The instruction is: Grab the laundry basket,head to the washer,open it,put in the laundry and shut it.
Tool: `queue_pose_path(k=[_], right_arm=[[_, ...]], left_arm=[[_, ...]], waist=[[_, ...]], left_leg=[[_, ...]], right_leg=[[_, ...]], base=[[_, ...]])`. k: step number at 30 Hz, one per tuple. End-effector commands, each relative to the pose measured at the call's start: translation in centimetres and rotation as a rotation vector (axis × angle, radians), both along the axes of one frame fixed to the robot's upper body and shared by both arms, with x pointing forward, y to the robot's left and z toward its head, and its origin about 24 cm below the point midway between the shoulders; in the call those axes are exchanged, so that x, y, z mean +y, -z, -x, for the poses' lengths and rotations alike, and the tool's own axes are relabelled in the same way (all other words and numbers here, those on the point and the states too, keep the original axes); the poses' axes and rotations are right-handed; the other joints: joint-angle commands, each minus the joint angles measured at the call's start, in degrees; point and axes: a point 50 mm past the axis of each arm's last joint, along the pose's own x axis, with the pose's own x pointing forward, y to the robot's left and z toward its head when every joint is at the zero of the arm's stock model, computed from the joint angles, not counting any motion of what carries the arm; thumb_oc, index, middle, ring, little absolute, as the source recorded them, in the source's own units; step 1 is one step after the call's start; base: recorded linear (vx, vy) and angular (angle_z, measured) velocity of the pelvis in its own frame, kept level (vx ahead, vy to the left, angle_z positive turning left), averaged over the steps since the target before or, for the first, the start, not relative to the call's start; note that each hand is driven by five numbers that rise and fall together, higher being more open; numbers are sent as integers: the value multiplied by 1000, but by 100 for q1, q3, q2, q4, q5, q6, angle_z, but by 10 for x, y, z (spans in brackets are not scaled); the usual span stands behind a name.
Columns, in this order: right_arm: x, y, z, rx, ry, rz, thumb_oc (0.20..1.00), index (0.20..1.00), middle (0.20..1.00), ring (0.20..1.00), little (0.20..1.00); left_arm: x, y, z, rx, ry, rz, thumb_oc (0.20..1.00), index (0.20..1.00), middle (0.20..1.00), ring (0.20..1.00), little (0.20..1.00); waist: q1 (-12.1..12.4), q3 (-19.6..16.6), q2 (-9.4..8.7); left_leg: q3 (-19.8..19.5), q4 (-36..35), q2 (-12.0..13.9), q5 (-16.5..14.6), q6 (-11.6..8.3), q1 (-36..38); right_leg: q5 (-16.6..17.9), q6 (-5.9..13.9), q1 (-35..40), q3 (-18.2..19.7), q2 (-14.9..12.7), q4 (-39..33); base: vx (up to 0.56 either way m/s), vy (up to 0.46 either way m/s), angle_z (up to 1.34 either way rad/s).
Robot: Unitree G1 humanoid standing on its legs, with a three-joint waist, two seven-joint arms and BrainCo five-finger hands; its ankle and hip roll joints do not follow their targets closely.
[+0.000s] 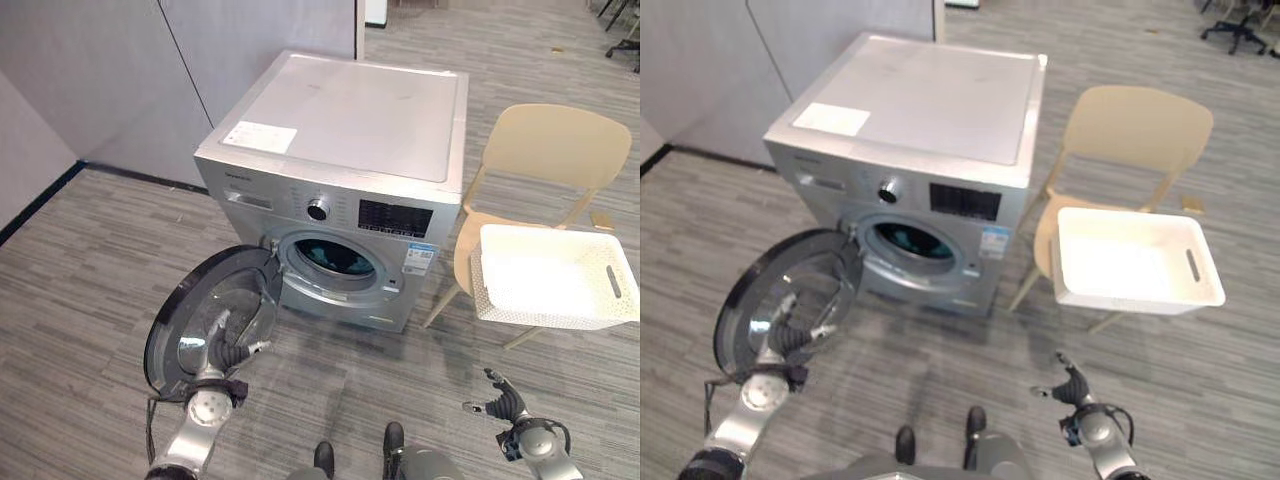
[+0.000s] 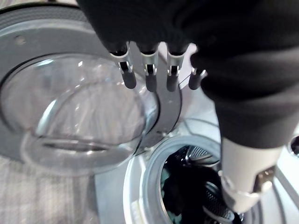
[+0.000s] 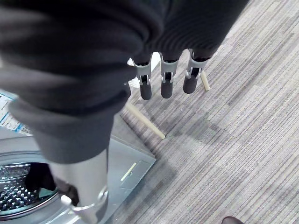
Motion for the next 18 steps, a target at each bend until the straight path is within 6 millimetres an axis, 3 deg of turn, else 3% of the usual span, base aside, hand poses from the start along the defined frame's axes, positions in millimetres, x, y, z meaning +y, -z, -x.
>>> queue_pose_path(k=[1, 4, 5, 7, 10, 14, 18], right_arm=[[4, -5, -5, -38, -40, -17, 1000, 1000, 1000, 1000, 1000], [3, -8, -6, -36, -58, -16, 1000, 1000, 1000, 1000, 1000], [3, -8, -6, -36, -57, -17, 1000, 1000, 1000, 1000, 1000], [0, -7, -2, -18, -78, -6, 1000, 1000, 1000, 1000, 1000], [-3, -11, -3, -26, -99, 10, 1000, 1000, 1000, 1000, 1000], [-7, -14, -4, -30, -111, 22, 1000, 1000, 1000, 1000, 1000], [-7, -15, -6, -27, -115, 25, 1000, 1000, 1000, 1000, 1000]], left_arm=[[41, -38, -20, -150, -117, -111, 1000, 1000, 1000, 1000, 1000], [68, -45, -24, -141, -222, -139, 1000, 1000, 1000, 1000, 1000], [68, -45, -24, -142, -222, -139, 1000, 1000, 1000, 1000, 1000], [105, -50, -20, -72, -336, -201, 1000, 1000, 1000, 1000, 1000], [136, -64, -17, -12, -405, -296, 1000, 1000, 1000, 1000, 1000], [160, -78, -13, 39, -462, -377, 1000, 1000, 1000, 1000, 1000], [171, -78, -7, 107, -490, -414, 1000, 1000, 1000, 1000, 1000]], waist=[[6, -254, -266], [-34, -277, -250], [-30, -277, -251], [-100, -298, -238], [-162, -271, -262], [-193, -187, -358], [-200, -75, -471]], left_leg=[[-23, -217, -237, 118, -7, -113], [56, -245, -245, 123, 10, -133], [58, -245, -245, 124, 11, -136], [131, -293, -247, 140, 18, -180], [181, -300, -226, 158, 24, -309], [226, -184, -201, 162, 33, -637], [252, -90, -152, 157, 34, -861]], right_leg=[[64, 669, 1167, 318, -101, -1211], [119, 711, 1108, 378, -124, -1215], [120, 711, 1105, 380, -124, -1215], [173, 751, 1033, 433, -136, -1239], [228, 791, 881, 480, -145, -1228], [304, 821, 604, 521, -145, -1184], [373, 844, 416, 538, -137, -1163]], base=[[48, 81, -12], [32, 76, -8], [26, 61, -24], [32, 105, -25], [1, 76, -10], [-34, 45, -3], [-24, 15, -10]])
